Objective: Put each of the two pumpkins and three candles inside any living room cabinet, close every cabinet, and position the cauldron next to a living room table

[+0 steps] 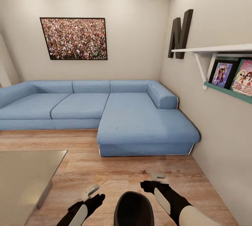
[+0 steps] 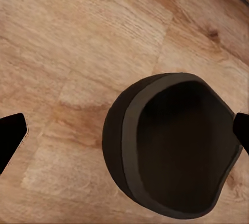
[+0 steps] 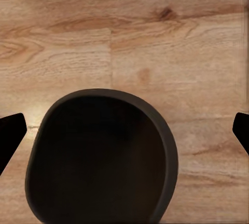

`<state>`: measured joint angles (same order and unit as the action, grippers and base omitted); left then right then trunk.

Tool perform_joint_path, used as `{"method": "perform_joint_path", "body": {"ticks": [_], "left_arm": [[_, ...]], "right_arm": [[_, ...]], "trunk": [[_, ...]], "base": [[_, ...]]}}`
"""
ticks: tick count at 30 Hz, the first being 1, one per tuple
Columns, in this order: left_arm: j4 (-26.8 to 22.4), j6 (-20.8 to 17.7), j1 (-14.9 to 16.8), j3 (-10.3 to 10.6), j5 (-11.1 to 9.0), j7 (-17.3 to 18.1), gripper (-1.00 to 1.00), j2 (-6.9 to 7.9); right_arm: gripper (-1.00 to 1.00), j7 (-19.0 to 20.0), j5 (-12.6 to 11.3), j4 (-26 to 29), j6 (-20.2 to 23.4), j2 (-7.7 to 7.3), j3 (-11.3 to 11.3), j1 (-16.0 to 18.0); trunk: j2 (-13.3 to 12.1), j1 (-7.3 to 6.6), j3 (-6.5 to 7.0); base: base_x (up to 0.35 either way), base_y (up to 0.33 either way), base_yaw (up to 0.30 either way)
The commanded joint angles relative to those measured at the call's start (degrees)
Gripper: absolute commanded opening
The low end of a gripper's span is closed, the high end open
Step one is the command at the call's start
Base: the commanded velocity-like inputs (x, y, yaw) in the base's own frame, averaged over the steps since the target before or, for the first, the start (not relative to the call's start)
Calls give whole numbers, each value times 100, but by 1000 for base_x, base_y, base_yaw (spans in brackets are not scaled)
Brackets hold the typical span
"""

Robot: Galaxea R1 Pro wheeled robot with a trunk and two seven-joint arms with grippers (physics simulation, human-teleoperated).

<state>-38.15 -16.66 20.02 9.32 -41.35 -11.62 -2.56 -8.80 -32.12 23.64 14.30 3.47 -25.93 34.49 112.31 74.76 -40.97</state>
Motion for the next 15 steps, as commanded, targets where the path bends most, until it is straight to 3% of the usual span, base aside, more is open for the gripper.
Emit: {"method": "perform_joint_path", "body": {"ticks": [1,6,15], "left_arm": [[-14,-9,2,18,74,-139,100,-38],[-62,2,1,10,333,-829,100,-215],[-78,12,2,23,372,-1070,100,-368]], "right_arm": [[100,-51,-51,-54,1,-5,26,5],[100,-51,-49,-167,-30,-4,141,5],[100,-51,-48,-184,-104,-5,158,5]], "trunk": [[44,22,-24],[245,132,-114],[606,329,-276]], "base": [[0,0,0],[0,0,0],[0,0,0]]}}
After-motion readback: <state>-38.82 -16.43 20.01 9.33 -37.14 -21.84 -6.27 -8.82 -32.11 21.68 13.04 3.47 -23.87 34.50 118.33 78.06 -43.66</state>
